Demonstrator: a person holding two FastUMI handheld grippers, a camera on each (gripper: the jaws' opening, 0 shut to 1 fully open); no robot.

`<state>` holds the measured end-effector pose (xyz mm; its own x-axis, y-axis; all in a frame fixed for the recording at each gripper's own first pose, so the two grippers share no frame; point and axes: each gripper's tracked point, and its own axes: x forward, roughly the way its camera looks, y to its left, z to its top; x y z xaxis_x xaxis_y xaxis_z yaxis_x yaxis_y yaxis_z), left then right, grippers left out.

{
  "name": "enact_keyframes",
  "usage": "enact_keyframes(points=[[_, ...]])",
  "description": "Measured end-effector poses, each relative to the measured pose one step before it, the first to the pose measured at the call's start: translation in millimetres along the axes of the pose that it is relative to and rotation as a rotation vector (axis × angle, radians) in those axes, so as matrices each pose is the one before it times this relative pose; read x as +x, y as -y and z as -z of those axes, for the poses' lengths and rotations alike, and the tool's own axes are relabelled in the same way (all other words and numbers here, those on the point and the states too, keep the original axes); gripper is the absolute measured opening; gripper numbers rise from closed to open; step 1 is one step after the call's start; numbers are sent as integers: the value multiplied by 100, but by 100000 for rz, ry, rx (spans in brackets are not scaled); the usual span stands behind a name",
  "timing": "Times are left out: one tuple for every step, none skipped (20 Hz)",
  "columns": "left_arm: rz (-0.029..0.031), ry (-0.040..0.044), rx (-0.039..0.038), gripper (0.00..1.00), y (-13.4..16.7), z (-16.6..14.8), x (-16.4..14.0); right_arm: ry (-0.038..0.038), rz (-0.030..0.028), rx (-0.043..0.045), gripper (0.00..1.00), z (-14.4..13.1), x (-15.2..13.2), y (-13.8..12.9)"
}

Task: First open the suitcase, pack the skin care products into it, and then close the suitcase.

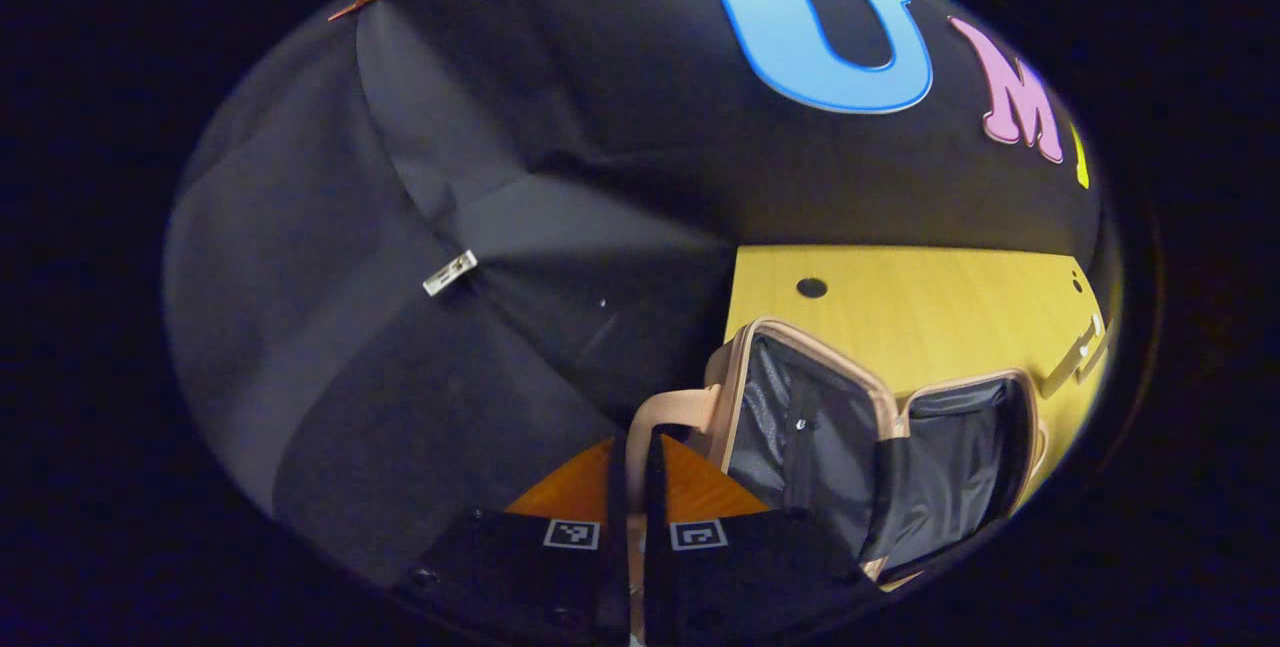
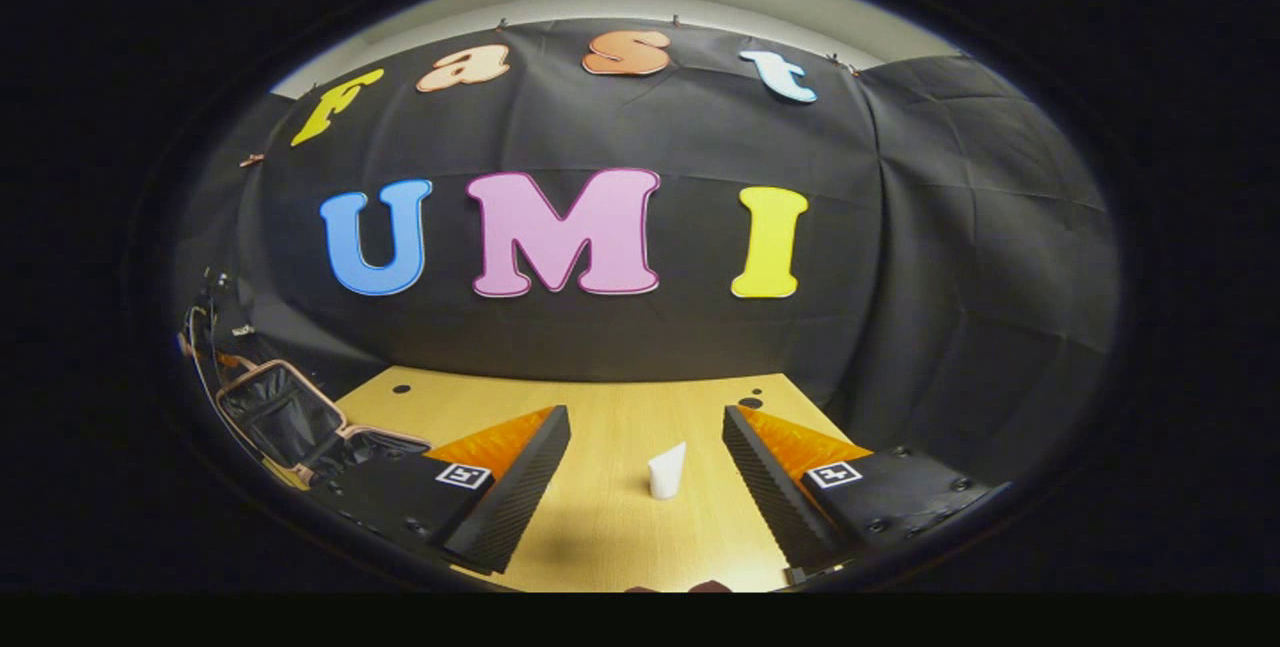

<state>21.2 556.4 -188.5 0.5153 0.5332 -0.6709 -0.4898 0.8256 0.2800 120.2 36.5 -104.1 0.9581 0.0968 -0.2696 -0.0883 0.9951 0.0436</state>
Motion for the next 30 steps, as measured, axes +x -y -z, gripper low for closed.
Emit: enact_keyframes(points=[[-522,-3360,-1707,11,-638,1177,2020,-330,1134,-258,98,17,-206,-83],[324,-1873,-1634,11,-98,669,1600,-966,950,589,98,123,-270,-187],[347,-1296,-1790,11,-147,731,1508,-1582,863,1348,98,424,-181,-122],[-76,-1326,-937,11,29,894,1091,-2304,794,1564,98,574,-180,-208],[73,-1190,481,11,-100,681,775,-2593,959,928,98,780,-159,-139],[105,-1161,991,12,-68,845,509,-2345,917,98,98,627,-164,-90],[724,-948,1378,13,108,338,508,-1165,1225,56,98,391,-17,-24],[156,-426,1215,14,-97,109,653,-930,598,347,98,279,-67,-248],[-45,-706,678,14,-318,149,409,-1175,438,622,98,478,-135,-355],[-499,-721,190,18,-454,356,417,-1075,193,669,98,419,-52,-357],[-2626,184,-159,20,-737,0,302,-879,-169,997,98,311,56,-502],[-3140,1317,648,24,-881,-159,292,-704,-312,898,98,262,-14,-527],[-1136,1592,536,25,-314,-156,101,-470,18,731,98,107,12,-318],[931,1742,1100,25,-116,-450,-92,-312,-71,608,98,207,43,-285],[-142,2808,1663,31,-345,-861,-248,-399,-215,469,98,306,219,-204],[-1213,3619,1352,45,-454,-891,-509,-329,-55,112,98,311,99,-139],[-98,4467,-25,60,-204,-1178,-919,-454,85,-242,98,301,22,19],[1405,5688,-943,74,269,-1128,-1293,-110,264,-369,98,227,19,57],[2314,6344,-1684,89,714,-1628,-1377,-60,341,-355,98,286,192,183],[2551,5373,-1842,95,869,-1497,-1358,-361,337,-124,98,452,237,247],[1394,3779,-1600,98,1232,-1619,-1565,-871,150,244,98,607,316,189],[2700,3529,-2696,99,2187,-1609,-2012,-1036,-298,620,98,655,384,118],[5044,2142,-3329,99,2477,-1027,-1260,-1548,-456,568,98,700,599,107],[5971,1976,-2713,99,3416,-804,-1191,-1740,-711,386,98,639,641,44],[6585,672,-943,98,4054,-608,-888,-1466,-1078,-15,98,564,773,105],[6178,-96,992,98,4180,-229,-809,-1392,-930,-392,98,326,834,154],[7037,-63,1978,98,4619,-258,-650,-1398,-1547,-936,98,342,934,175],[7225,139,1683,98,4459,-387,-36,-569,-1065,-1547,98,181,764,200],[7581,-850,1013,98,4846,-224,210,-324,-81,-1799,98,184,842,583],[7126,-601,821,98,4347,117,724,-1475,265,-1169,98,410,1064,672]])
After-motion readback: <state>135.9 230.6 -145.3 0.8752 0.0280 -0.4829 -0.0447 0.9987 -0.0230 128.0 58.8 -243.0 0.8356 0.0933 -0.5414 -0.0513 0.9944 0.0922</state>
